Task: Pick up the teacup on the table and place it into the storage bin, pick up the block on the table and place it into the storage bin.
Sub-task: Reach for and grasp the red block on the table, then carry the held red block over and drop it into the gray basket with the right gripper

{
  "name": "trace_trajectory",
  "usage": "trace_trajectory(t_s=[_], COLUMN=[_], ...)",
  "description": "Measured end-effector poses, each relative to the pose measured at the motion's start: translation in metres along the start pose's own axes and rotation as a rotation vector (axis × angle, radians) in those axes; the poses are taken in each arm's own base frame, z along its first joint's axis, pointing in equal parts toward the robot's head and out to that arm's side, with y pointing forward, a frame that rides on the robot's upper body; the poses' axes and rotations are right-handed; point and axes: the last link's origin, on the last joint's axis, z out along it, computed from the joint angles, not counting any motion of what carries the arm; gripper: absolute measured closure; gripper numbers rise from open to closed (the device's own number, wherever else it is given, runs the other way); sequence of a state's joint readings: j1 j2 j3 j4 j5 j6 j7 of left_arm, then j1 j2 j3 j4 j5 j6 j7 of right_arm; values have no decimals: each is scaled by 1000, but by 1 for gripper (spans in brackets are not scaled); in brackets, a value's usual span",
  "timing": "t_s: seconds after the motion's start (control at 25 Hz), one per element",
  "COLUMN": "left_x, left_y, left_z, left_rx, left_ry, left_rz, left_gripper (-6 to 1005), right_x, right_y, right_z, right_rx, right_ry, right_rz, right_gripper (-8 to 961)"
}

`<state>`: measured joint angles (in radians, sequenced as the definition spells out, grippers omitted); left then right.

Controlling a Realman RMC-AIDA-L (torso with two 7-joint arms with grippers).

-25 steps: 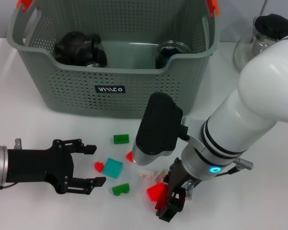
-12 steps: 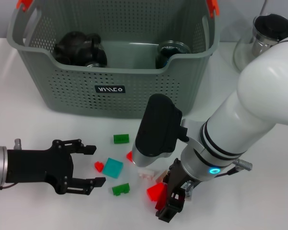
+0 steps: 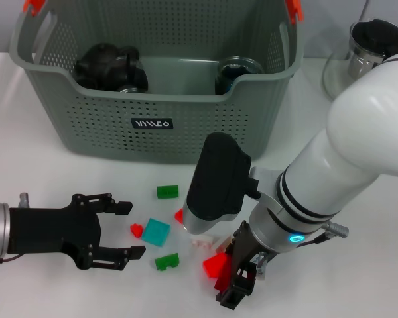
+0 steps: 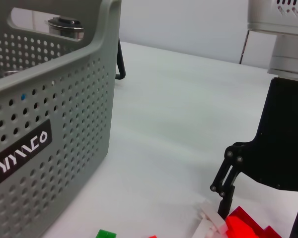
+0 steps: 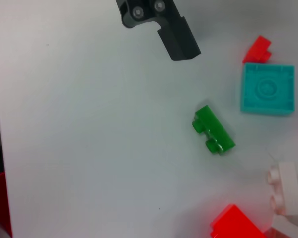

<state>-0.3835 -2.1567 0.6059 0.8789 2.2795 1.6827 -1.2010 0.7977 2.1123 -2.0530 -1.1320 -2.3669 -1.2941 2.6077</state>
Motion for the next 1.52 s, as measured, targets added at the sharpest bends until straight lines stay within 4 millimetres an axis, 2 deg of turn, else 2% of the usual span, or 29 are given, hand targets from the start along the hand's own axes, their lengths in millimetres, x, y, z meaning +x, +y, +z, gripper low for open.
trace_trajectory(t_s=[0.28,0.48,0.8,1.12,1.32,1.52], left_x=[0,0,0,0,0,1], left_y=[0,0,0,0,-1,-2], left_z=[0,0,0,0,0,0], left_rx=[0,1,2,2,2,-1], left_ry=[0,0,-1,-1,-1,-1], left_rz=[0,0,-1,-1,0,4], left_gripper=[153,152,153,153,152,152], right_x=[0,0,-1,1,4,13], right_y=[0,0,1,0,-2,-12], right_z=[0,0,0,-3,-12,-33], right_rx=[3,5,8,3,0,38], right_ry=[2,3,1,12,7,2], right_rz=[-3,-4,-1,3,17,52], right_gripper=[69,180,242,242,242,243])
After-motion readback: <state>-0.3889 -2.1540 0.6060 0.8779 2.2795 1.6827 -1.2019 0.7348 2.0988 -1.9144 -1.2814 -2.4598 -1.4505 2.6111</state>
